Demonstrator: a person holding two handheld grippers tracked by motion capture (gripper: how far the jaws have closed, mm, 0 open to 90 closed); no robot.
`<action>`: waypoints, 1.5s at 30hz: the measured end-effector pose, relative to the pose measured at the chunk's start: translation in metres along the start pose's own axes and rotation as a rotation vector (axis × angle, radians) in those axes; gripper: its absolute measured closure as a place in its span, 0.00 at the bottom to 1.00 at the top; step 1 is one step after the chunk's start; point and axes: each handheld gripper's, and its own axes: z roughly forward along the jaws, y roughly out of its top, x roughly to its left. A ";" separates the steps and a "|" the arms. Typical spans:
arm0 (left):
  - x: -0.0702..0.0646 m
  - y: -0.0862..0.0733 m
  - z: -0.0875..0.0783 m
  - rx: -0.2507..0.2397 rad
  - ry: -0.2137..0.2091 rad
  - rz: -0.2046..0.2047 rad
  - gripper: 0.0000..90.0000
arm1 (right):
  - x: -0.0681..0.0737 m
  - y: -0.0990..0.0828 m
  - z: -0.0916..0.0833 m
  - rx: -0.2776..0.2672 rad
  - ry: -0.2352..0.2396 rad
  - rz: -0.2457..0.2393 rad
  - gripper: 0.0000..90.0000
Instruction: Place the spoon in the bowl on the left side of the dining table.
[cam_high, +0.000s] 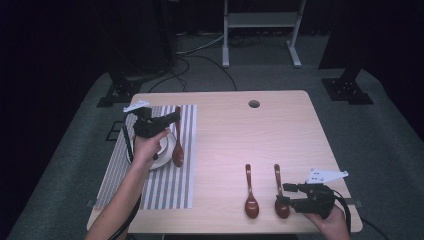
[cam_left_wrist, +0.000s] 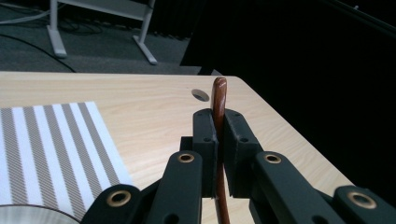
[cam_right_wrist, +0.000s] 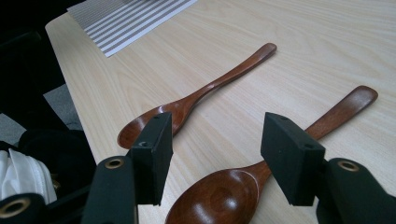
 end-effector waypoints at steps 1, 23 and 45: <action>0.001 0.003 -0.001 -0.003 0.008 -0.002 0.94 | 0.000 0.000 0.000 -0.001 0.001 0.000 0.47; 0.043 0.028 -0.025 -0.049 0.150 -0.058 0.94 | 0.000 0.003 0.001 -0.008 0.001 0.000 0.47; 0.082 0.025 -0.040 -0.079 0.260 -0.133 0.94 | -0.001 0.004 -0.001 -0.020 0.003 0.005 0.47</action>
